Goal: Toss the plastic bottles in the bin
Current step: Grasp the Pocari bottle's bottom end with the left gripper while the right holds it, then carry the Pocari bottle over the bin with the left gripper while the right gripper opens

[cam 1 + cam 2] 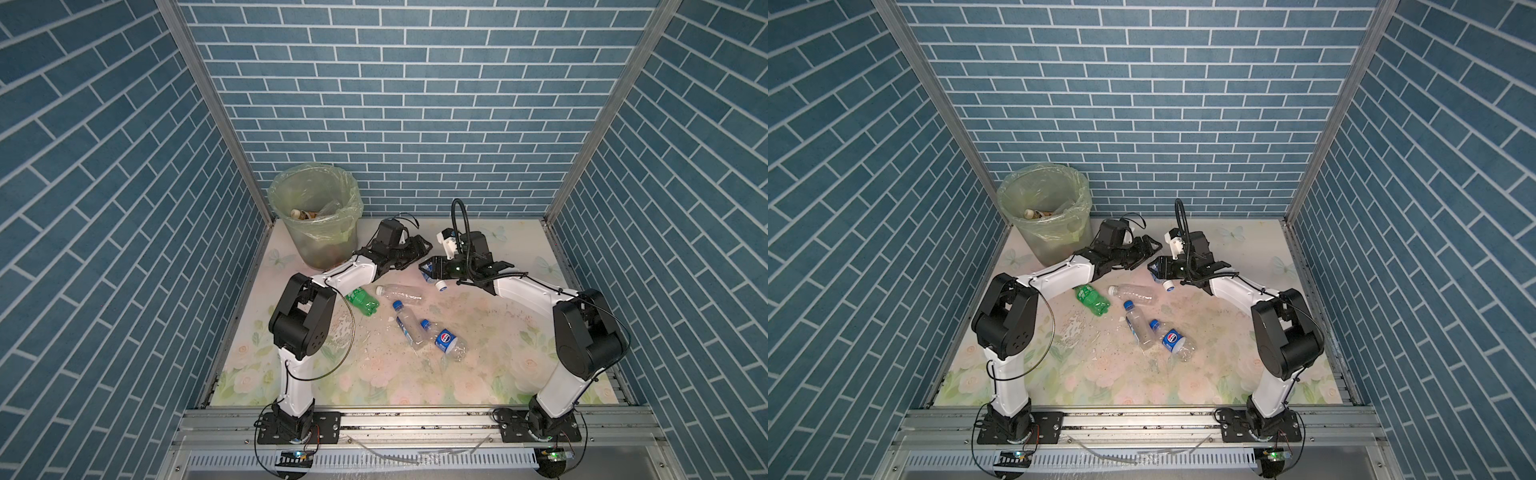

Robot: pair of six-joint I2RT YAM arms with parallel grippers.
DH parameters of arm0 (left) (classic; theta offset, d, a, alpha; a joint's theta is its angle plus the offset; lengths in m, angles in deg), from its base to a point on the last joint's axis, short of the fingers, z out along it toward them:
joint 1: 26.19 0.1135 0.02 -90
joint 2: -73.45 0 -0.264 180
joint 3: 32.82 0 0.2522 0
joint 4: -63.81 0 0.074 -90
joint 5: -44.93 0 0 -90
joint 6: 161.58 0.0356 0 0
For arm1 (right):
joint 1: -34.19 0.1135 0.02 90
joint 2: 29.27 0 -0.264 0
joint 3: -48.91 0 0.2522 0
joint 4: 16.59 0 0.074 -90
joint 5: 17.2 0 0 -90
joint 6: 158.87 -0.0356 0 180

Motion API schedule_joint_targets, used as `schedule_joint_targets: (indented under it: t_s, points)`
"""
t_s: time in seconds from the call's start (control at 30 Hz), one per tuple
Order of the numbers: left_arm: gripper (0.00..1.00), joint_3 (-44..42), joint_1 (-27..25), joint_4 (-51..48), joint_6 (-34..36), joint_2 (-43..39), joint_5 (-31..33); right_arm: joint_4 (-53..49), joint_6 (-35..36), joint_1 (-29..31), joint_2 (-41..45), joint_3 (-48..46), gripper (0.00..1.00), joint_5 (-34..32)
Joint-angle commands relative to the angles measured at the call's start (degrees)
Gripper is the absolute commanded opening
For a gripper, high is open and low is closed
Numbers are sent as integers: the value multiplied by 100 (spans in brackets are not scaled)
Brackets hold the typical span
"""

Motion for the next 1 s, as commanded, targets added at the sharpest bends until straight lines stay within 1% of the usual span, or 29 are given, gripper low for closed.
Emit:
schedule_joint_targets:
  t_s: [0.0, 0.17, 0.23, 0.33, 0.5, 0.6, 0.73, 0.97]
  points:
    - [67, -85, -32, 14, 27, 19, -30, 241, -118, 34, -51, 65, 43, 68]
    - [53, -84, -30, 36, 35, 9, -39, 255, -129, 39, -43, 51, 43, 36]
    - [52, -74, -27, 27, 47, 5, -39, 245, -145, 36, -25, 45, 44, 42]
    - [51, -48, -30, 10, 65, -4, -40, 185, -145, 37, 0, 54, 49, 50]
    - [50, 11, 33, -125, 168, -16, -13, 138, -119, 36, 136, -9, 59, 25]
    - [49, 133, 87, -372, 386, -57, 54, 54, -55, 36, 250, -53, 68, -32]
    - [49, 336, 207, -761, 673, -104, 179, -92, 76, 36, 466, -163, 76, -105]
    - [49, 542, 383, -1035, 931, -263, 308, -282, 236, 36, 819, -261, 85, -207]
